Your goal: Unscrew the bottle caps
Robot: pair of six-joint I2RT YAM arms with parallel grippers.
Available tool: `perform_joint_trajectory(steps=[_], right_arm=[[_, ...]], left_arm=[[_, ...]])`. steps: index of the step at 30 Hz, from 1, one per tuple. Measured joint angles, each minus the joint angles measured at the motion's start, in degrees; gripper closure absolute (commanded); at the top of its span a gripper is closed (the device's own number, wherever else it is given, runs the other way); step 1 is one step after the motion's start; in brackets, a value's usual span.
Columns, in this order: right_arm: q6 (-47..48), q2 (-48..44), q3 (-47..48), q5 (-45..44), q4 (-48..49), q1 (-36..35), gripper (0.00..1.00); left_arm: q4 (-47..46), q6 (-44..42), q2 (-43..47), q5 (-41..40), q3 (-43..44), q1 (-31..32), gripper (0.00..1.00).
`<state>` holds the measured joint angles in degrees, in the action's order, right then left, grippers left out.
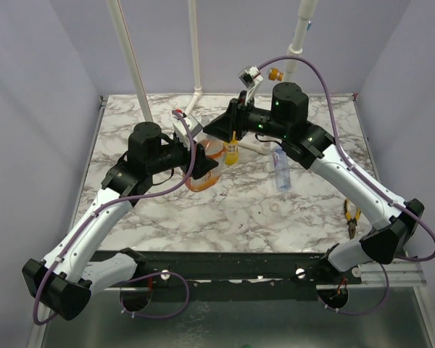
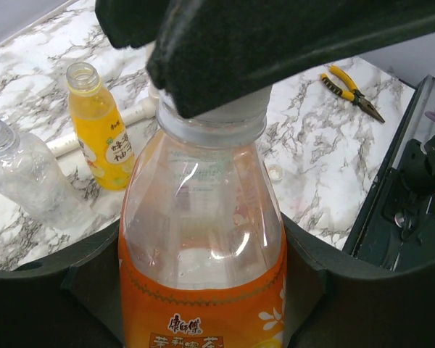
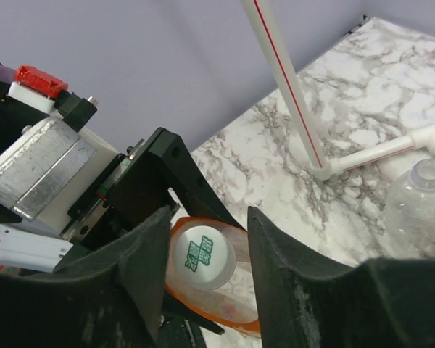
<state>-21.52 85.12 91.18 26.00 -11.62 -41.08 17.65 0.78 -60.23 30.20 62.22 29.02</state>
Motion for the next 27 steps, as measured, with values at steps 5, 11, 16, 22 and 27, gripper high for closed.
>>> perform_joint_trajectory(steps=[5,11,16,22,27], right_arm=[[-1.6,0.4,-1.6,0.6,1.8,-0.1,0.65],[-2.5,0.5,-2.2,0.6,2.1,-0.1,0.54],[-2.5,0.5,-2.9,0.6,2.2,-0.1,0.68],[-2.5,0.5,-3.0,-0.1,2.1,-0.1,0.88],[-2.4,0.4,-3.1,0.0,2.2,-0.1,0.89]], left_arm=[[0.1,0.0,0.0,-0.7,-0.3,0.0,1.0],[0.0,0.0,0.0,-1.3,-0.7,0.0,1.0],[-0.4,0.0,0.0,-1.4,-0.7,0.0,1.0],[-0.5,0.5,0.0,-1.8,-0.8,0.0,1.0],[-0.5,1.4,0.0,-1.2,-0.8,0.0,1.0]])
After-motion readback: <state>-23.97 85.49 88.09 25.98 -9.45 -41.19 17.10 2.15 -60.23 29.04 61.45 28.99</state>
